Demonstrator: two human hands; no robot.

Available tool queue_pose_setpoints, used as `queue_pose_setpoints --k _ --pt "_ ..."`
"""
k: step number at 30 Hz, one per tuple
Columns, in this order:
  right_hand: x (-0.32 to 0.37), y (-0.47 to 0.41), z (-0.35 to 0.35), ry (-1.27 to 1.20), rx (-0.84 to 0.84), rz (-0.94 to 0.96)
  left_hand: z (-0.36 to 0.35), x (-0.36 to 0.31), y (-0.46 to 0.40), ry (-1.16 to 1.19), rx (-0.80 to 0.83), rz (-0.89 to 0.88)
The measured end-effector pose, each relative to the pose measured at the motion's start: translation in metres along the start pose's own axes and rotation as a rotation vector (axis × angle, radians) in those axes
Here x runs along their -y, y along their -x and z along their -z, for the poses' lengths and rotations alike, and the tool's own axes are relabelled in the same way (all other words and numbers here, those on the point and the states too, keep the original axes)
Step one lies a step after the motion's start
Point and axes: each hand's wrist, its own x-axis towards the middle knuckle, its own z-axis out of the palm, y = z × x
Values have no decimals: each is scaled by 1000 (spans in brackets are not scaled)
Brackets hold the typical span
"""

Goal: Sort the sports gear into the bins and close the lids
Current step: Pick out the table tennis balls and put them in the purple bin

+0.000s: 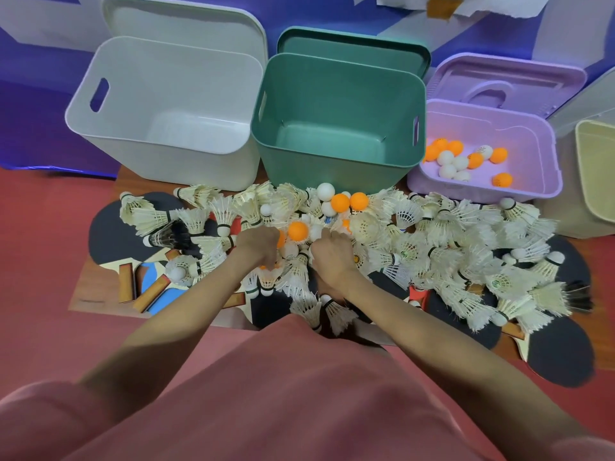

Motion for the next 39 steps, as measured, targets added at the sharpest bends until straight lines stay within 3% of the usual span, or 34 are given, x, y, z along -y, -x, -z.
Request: queue_pose_setpoints --k 10,19,31,34,39 --pt "-41 31 2 -300 -213 -101 6 3 4 -30 35 -84" --pt "-88 62 -4 -514 -415 -248 45 -18 31 78 -222 -105" --pt "-262 78 7 -756 -726 -655 143 -201 18 296 -504 -446" --pt "-310 61 5 -744 -696 -753 168 -247 -18 238 -573 -458" --pt "-361 32 0 -675 -586 -739 183 -298 -81 60 -635 -436"
